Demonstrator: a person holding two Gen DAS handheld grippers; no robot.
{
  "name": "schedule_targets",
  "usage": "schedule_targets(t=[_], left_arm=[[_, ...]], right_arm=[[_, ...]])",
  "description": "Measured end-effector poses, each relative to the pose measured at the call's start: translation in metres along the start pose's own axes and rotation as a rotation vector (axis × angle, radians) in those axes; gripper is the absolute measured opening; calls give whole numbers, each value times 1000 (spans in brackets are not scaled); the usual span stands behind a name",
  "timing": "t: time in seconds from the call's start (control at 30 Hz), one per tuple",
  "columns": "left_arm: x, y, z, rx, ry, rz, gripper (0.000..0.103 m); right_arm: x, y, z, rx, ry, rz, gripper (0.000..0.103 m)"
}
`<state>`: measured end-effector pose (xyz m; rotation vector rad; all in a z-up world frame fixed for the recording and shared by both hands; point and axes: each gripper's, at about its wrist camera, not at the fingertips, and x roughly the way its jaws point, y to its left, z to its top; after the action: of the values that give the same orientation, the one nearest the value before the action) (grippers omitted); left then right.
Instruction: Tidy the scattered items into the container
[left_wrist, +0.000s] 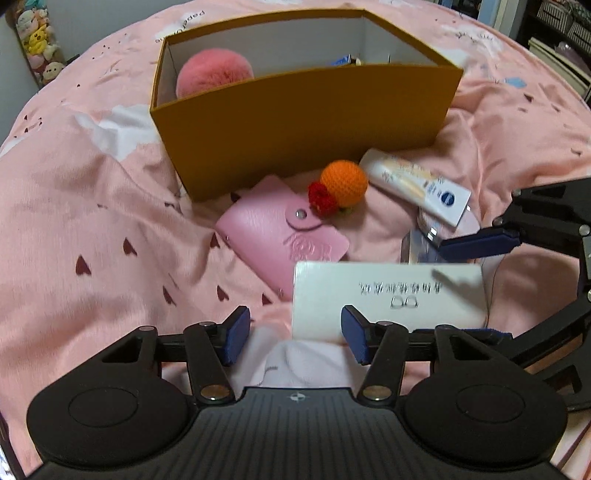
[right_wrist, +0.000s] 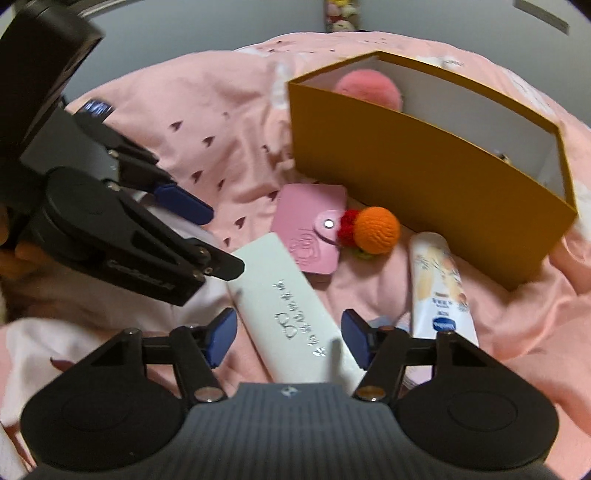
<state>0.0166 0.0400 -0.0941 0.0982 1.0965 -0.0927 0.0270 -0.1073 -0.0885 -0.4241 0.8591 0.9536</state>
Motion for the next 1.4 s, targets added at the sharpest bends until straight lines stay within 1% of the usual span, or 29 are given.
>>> schedule_targets(t=[0.03,0.2,0.37,0.4,0.5,0.53,0.63,0.8,0.9,0.97,1.07,1.1,1.13,1.2,1.23,1.27,1.33,1.4], left_arm=[[1,0,-2,4,5,2,63],[2,-3,-7,27,11,5,63],[3,-1,-7,20,13,0,63],[3,-1,-7,19,13,-1,63],[3,0,-7,17,13,-3,63],[3,0,-7,15,12,-4,63],[2,3,-7,4,9,-7,61],[-1,9,-6,-37,-6,-8,59],[-1,12,-6,-48,-6,-6,59],[-1,12,-6,-50,-7,-6,58],[-1,12,-6,-52,-8,-6,58],[-1,12,-6,-53,-7,-5,58],[-1,12,-6,-55,-7,-5,58],[-1,13,-5,-59,-8,-5,58],[-1,13,-5,-60,-8,-7,58],[-1,14,-5,-61,-9,-9,58],[-1,15,-5,-68,-9,-21,49],[-1,17,-4,-83,-9,-33,48]], right_arm=[[1,1,0,-13,9,-4,61],[16,4,-1,-42,78,-35,61],[19,7,-1,-77,79,-56,64],[20,8,-1,-89,80,-67,66],[27,10,-1,-119,95,-120,67],[31,9,-1,-114,109,-122,67],[34,5,-2,-93,109,-110,67],[32,-4,0,-30,99,-119,64],[32,-15,3,51,94,-157,63],[31,-25,5,128,92,-165,62],[27,-37,5,233,75,-152,56],[24,-41,6,265,63,-150,50],[21,-43,7,288,51,-173,44],[16,-47,9,304,39,-256,45],[15,-49,10,309,38,-273,45],[14,-53,11,317,39,-270,45],[11,-54,12,322,41,-237,45],[11,-50,11,298,53,-223,44]])
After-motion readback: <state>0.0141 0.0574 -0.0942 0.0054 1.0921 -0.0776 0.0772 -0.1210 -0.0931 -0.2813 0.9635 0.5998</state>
